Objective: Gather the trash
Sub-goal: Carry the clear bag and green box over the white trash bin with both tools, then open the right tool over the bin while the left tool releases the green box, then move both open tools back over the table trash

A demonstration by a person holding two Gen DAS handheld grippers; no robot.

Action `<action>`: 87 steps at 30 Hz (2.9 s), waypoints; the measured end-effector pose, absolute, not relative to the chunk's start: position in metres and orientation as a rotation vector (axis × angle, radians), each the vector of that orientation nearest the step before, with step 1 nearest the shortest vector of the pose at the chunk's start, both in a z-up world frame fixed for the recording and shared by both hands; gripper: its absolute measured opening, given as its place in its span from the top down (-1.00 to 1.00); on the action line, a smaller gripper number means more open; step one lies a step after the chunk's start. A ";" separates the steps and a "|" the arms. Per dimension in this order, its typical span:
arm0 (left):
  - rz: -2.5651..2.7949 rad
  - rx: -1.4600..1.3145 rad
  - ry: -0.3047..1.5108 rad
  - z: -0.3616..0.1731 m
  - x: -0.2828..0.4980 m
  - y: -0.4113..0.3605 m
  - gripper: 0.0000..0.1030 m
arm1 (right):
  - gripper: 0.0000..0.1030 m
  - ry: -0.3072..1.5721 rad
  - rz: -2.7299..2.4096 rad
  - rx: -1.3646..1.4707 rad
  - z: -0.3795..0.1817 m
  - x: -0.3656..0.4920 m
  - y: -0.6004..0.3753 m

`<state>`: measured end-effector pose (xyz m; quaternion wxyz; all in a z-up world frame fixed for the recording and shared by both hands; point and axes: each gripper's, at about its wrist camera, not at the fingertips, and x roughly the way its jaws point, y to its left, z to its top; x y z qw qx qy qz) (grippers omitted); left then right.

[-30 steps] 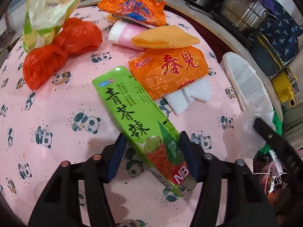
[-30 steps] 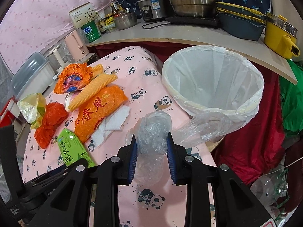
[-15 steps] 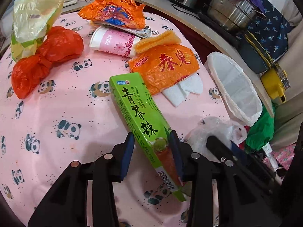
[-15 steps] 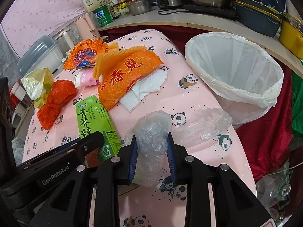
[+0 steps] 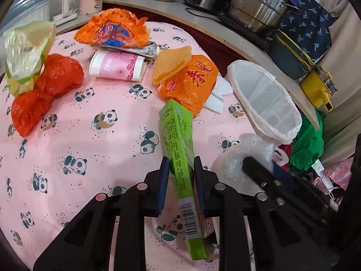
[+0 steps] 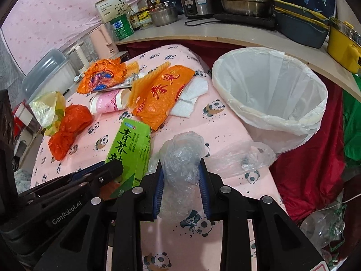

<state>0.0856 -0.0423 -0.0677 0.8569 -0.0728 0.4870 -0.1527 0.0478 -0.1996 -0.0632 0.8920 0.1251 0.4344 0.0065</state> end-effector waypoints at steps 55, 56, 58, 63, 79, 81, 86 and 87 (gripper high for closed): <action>-0.468 -0.010 0.837 -0.013 0.195 -0.197 -0.13 | -0.10 0.683 -0.342 0.336 -0.016 0.124 -0.372; -0.458 -0.010 0.830 -0.010 0.193 -0.192 -0.13 | -0.11 0.680 -0.340 0.330 -0.012 0.123 -0.369; -0.432 -0.010 0.810 -0.003 0.188 -0.180 -0.13 | -0.13 0.669 -0.330 0.316 -0.003 0.119 -0.360; -0.364 -0.010 0.774 0.012 0.174 -0.145 -0.13 | -0.20 0.636 -0.292 0.304 0.019 0.107 -0.334; -0.086 -0.051 0.748 0.024 0.130 0.006 -0.35 | -0.21 0.651 -0.082 0.228 0.043 0.100 -0.204; -0.051 -0.059 0.747 0.024 0.126 0.022 -0.38 | -0.21 0.662 -0.062 0.219 0.041 0.101 -0.190; 0.024 -0.081 0.747 0.020 0.121 0.062 -0.42 | -0.21 0.697 -0.026 0.202 0.032 0.104 -0.164; 0.038 -0.086 0.747 0.020 0.120 0.069 -0.50 | -0.21 0.705 -0.021 0.198 0.029 0.105 -0.159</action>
